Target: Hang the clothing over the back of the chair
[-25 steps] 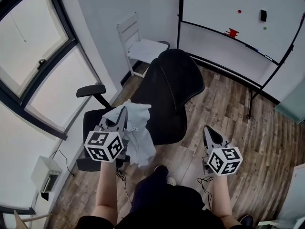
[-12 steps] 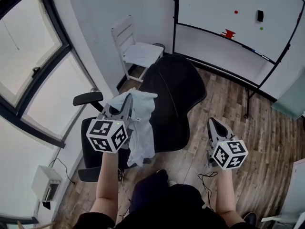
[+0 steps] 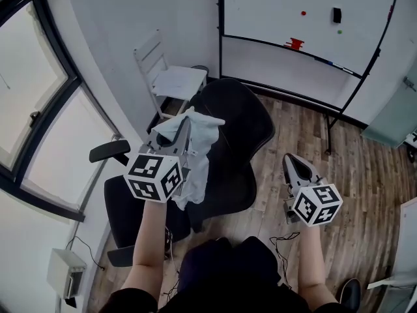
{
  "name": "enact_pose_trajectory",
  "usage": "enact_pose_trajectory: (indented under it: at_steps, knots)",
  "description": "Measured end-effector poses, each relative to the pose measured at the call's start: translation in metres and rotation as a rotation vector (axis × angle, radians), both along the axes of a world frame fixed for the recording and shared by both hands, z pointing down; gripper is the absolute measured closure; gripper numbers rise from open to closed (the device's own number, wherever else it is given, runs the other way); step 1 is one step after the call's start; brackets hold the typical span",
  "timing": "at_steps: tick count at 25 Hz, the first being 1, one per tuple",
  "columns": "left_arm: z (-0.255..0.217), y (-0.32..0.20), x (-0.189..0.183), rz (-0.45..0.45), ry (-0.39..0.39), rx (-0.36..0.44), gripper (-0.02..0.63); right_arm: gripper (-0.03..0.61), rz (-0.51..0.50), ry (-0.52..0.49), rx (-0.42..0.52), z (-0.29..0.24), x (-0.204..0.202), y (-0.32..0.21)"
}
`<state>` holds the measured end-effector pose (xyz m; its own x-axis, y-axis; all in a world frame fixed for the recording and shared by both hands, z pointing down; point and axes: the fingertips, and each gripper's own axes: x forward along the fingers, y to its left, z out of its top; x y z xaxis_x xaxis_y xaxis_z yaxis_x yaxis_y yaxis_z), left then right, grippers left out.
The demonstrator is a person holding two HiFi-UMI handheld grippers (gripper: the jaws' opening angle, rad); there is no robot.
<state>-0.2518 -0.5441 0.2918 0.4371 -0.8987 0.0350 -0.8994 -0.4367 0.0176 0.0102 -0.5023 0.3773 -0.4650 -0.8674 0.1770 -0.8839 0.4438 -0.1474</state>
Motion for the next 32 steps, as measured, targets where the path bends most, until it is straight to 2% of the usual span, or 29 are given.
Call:
enact_pose_trajectory:
  at_steps: [10, 25, 32]
  knots:
    - [-0.015, -0.024, 0.059, 0.080, -0.038, 0.020, 0.598, 0.578, 0.017, -0.013, 0.010, -0.009, 0.025, -0.010]
    - [-0.040, -0.064, 0.142, 0.026, -0.049, 0.041, 0.598, 0.578, -0.088, -0.047, -0.019, -0.006, 0.078, -0.051]
    - [-0.036, -0.080, 0.195, 0.048, -0.077, 0.034, 0.598, 0.578, -0.072, -0.073, -0.012, -0.003, 0.122, -0.063]
